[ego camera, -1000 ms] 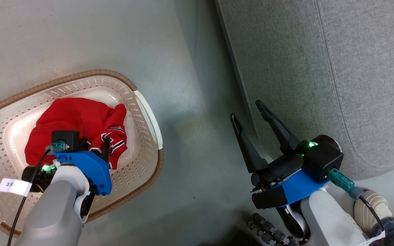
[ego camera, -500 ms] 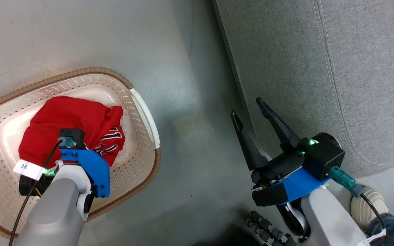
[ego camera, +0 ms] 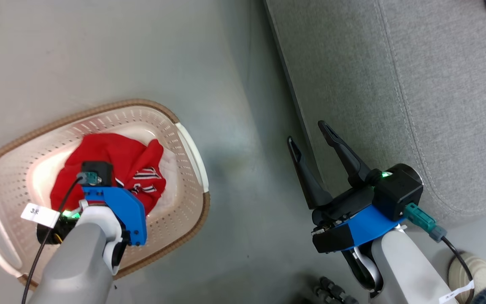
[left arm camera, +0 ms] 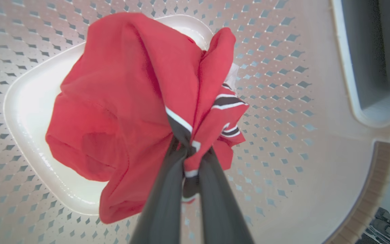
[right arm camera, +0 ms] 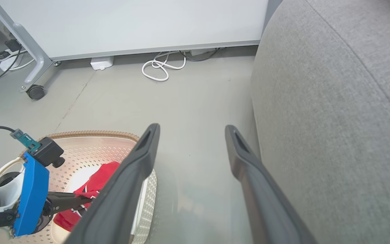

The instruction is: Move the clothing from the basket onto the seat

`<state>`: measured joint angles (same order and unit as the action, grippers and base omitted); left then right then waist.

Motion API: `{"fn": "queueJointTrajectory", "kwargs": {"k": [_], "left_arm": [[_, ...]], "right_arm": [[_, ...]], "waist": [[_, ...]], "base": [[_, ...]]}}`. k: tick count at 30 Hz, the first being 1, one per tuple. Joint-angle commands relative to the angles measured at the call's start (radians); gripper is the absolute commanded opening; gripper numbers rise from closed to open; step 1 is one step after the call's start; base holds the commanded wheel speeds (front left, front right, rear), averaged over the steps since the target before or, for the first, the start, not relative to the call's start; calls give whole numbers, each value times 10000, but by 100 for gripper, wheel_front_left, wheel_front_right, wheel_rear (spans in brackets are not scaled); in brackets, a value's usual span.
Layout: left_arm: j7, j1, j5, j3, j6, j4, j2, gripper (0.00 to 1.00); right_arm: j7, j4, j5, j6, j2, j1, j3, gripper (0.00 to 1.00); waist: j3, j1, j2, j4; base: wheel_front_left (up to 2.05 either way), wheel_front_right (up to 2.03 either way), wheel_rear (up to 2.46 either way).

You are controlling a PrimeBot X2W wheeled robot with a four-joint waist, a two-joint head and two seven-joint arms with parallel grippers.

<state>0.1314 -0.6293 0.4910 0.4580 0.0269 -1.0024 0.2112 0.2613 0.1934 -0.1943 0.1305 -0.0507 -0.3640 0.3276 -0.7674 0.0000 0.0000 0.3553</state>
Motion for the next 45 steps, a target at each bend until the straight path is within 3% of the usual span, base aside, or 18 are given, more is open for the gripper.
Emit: {"fn": "queueJointTrajectory", "kwargs": {"k": [1, 14, 19, 23, 36, 45], "left_arm": [[-70, 119, 75, -31, 63, -61, -41, 0], [-1362, 825, 628, 151, 799, -474, -1023, 0], [-2024, 962, 417, 1047, 1044, -58, -1202, 0], [-2345, 1071, 845, 1884, 1065, 709, -1252, 0], [-2647, 60, 2116, 3316, 1061, 2584, -874, 0], [-2420, -965, 2504, 3989, 1062, 3152, -1148, 0]], "right_arm": [[50, 64, 88, 5, 6, -24, -33, 100], [-440, 462, 781, 3, -4, 782, -659, 100], [-827, 346, 1036, 3, -4, 1320, -875, 100], [-1102, 193, 1069, 3, -4, 1681, -892, 100], [-1800, -260, 1012, 5, -4, 2674, -706, 100], [-2052, -460, 962, 3, -4, 3056, -681, 100]], "waist": [[436, 0, 0, -232], [3403, 0, 0, -1656], [4557, 0, 0, -2347], [5284, 0, 0, -2710], [6679, 0, 0, -3437], [7172, 0, 0, -3598]], "base": [[0, 0, 0], [0, 0, 0], [0, 0, 0], [0, 0, 0], [0, 0, 0], [0, 0, 0]]}}
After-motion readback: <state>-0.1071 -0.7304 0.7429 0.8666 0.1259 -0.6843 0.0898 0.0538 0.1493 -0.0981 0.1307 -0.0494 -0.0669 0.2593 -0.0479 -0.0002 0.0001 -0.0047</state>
